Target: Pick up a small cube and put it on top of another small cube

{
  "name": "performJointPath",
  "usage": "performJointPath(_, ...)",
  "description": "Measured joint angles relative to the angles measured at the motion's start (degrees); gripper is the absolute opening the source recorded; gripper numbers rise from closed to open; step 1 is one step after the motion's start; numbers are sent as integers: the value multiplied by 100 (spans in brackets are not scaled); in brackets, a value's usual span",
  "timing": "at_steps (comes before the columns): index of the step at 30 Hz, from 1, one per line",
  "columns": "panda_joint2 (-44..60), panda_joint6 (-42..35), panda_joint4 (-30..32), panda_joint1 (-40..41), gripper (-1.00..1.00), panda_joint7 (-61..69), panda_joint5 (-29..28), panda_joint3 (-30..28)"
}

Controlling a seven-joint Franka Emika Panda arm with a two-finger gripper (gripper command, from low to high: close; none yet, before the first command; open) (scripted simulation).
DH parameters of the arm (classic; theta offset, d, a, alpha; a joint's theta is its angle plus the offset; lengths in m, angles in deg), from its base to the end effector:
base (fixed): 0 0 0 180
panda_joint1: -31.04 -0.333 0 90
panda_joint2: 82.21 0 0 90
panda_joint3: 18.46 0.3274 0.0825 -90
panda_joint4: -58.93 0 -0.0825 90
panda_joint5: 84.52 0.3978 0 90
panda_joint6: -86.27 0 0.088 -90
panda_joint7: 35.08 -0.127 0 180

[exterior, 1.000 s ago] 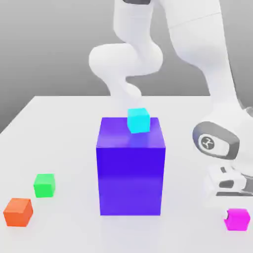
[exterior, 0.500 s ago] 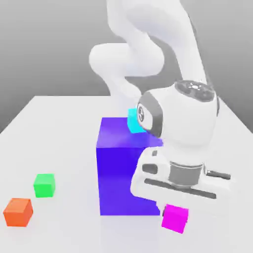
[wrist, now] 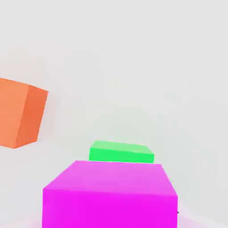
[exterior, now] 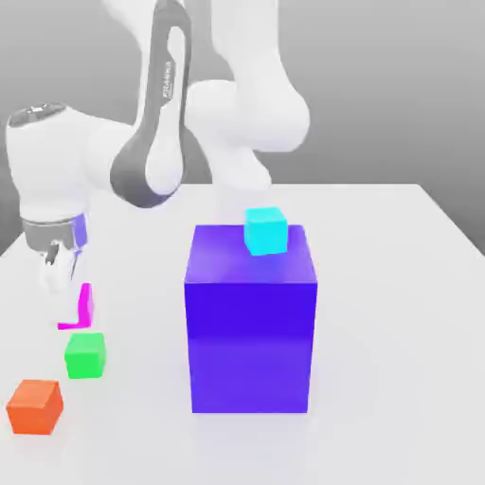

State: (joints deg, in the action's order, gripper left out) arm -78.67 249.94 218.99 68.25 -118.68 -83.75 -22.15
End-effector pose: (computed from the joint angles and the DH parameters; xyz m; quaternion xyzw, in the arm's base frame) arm 0.2881 -0.2512 0.1695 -0.4600 0.8879 -0.0007 0.0002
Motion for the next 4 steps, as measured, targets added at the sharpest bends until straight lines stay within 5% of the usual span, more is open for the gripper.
performJointPath(1,172,165,-6,11,100,31,45,23)
performJointPath(4,172,165,-6,11,100,31,45,23)
